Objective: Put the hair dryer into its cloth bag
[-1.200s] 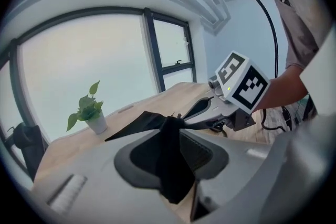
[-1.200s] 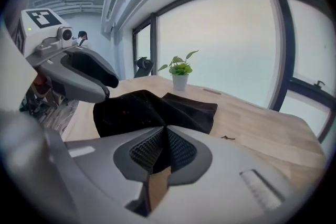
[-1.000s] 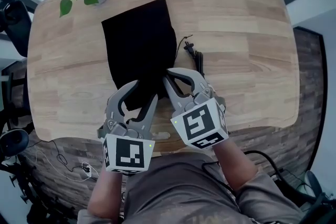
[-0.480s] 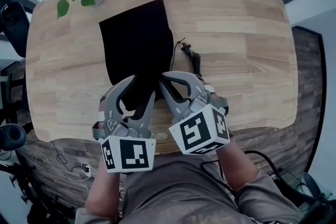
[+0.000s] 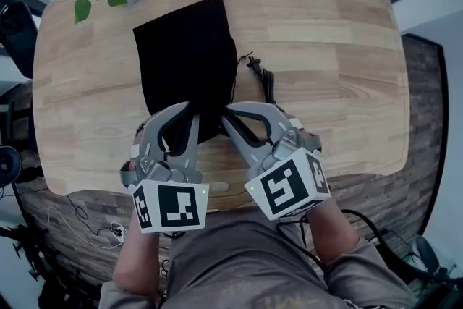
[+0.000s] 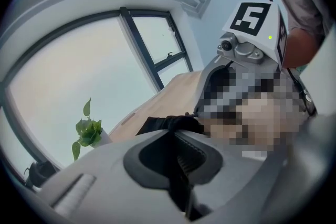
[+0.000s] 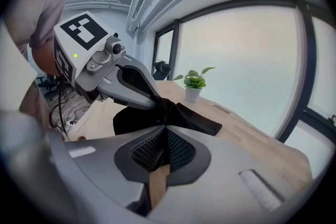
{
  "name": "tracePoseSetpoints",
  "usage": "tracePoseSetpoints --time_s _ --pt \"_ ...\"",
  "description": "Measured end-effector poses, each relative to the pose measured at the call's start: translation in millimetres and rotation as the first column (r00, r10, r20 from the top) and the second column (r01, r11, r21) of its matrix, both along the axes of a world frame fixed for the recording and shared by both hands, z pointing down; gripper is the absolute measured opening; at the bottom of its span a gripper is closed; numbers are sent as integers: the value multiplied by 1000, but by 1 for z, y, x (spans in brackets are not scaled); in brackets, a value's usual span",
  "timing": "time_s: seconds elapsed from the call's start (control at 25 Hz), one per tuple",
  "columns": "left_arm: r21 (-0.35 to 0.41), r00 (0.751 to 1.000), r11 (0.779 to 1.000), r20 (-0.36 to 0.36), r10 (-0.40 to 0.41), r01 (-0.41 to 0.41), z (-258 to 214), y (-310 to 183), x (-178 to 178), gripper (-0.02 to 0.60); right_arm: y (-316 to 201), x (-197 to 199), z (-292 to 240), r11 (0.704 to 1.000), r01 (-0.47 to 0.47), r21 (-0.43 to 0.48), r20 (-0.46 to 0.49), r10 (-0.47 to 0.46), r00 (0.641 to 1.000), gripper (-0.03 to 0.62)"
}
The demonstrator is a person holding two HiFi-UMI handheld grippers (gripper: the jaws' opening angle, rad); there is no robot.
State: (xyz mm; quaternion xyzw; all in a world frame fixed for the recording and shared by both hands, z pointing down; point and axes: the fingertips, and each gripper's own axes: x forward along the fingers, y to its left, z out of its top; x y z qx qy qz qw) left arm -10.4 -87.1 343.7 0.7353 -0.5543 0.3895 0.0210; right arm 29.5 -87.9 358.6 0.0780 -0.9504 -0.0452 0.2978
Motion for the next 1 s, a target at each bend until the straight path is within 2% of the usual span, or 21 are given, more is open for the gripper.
tracePoseSetpoints --time_s 0.04,0.16,0.24,0.28,0.4,0.52,0.6,0.64,0.68,0.72,0.84,0.92,1.0 --pt "1 1000 1000 8 1 -1 0 1 0 18 1 0 -1 1000 7 1 4 -7 1000 28" --pt "2 1000 1000 4 -5 5 0 1 2 20 -2 2 -5 1000 -9 -19 35 10 999 45" --pt "1 1000 1000 -9 -9 9 0 1 2 20 -20 12 -2 992 -97 -75 65 102 993 95" --pt "0 1000 1000 -10 -11 11 0 1 1 20 -33 22 7 980 -166 -114 55 173 983 124" --pt "-8 1000 1000 -4 -8 8 -1 0 0 19 -69 54 56 900 -367 -235 -56 364 930 262" --pt "-12 1000 1000 -4 -8 8 -2 -1 1 20 -83 61 100 804 -467 -369 -137 449 883 333" --pt "-14 1000 1000 -6 -4 4 -1 -2 3 20 -90 60 119 759 -518 -394 -184 487 854 350" --pt "-16 1000 1000 -7 -1 0 -1 -2 4 20 -94 61 125 747 -543 -384 -204 505 839 338" --pt "-19 1000 1000 -9 3 -3 0 -2 4 20 -97 62 128 739 -561 -373 -213 520 827 291" --pt "-22 1000 1000 -13 5 -5 0 -1 4 20 -99 63 129 736 -569 -366 -211 530 821 205" --pt "-31 999 999 -41 6 -7 0 -1 4 19 -97 60 118 743 -553 -377 -146 542 827 144" --pt "-37 998 999 -64 5 -8 0 -2 6 20 -90 56 100 779 -505 -371 -38 530 847 117" --pt "-48 997 999 -80 3 -7 0 -3 7 20 -76 51 78 842 -415 -345 91 470 878 107"
